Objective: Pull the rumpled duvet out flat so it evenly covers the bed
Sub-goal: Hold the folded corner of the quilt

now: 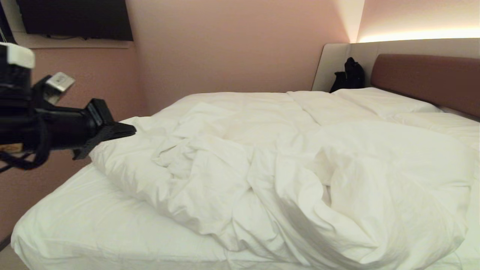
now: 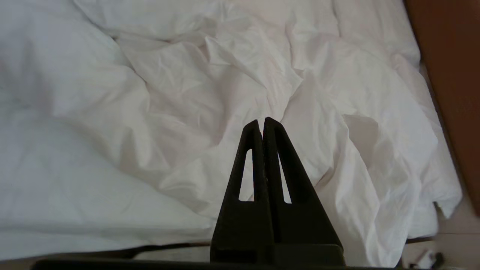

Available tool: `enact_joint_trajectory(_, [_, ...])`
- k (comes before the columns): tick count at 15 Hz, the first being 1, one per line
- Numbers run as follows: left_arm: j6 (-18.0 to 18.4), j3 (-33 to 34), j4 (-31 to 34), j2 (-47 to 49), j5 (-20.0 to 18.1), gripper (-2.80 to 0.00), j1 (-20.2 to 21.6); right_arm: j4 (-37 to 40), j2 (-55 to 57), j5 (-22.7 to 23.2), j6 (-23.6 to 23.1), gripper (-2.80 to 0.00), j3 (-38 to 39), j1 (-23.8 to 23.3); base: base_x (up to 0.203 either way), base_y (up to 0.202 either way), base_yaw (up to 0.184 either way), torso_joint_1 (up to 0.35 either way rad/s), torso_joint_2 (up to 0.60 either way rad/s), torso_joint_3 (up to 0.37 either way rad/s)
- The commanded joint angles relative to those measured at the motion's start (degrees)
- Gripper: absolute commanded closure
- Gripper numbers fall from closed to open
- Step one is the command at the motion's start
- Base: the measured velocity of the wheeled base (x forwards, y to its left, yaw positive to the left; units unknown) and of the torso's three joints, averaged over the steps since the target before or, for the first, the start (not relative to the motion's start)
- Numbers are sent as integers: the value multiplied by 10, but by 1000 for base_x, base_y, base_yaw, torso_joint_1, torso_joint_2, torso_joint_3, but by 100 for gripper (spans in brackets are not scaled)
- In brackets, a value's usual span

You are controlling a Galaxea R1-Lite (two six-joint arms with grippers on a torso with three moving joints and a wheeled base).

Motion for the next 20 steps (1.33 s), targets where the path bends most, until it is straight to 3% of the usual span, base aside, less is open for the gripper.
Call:
enact_joint_trajectory(1, [-34, -95, 31, 143, -1, 0, -12, 0, 0, 0, 0, 0, 0, 0, 0, 0, 0, 0, 0, 0])
enact_joint_trajectory(6, [-80, -270, 142, 269, 1, 0, -30, 0, 0, 0, 0, 0, 0, 0, 0, 0, 0, 0, 0, 0])
enact_joint_trajectory(13, [-81, -346, 157, 352, 2, 0, -41, 0, 0, 0, 0, 0, 0, 0, 0, 0, 0, 0, 0, 0])
enact_joint_trajectory(14, [-82, -350, 157, 354, 2, -280, -43, 0, 0, 0, 0, 0, 0, 0, 0, 0, 0, 0, 0, 0])
enact_joint_trajectory(20, [-79, -392, 155, 395, 9, -280, -50, 0, 0, 0, 0, 0, 0, 0, 0, 0, 0, 0, 0, 0])
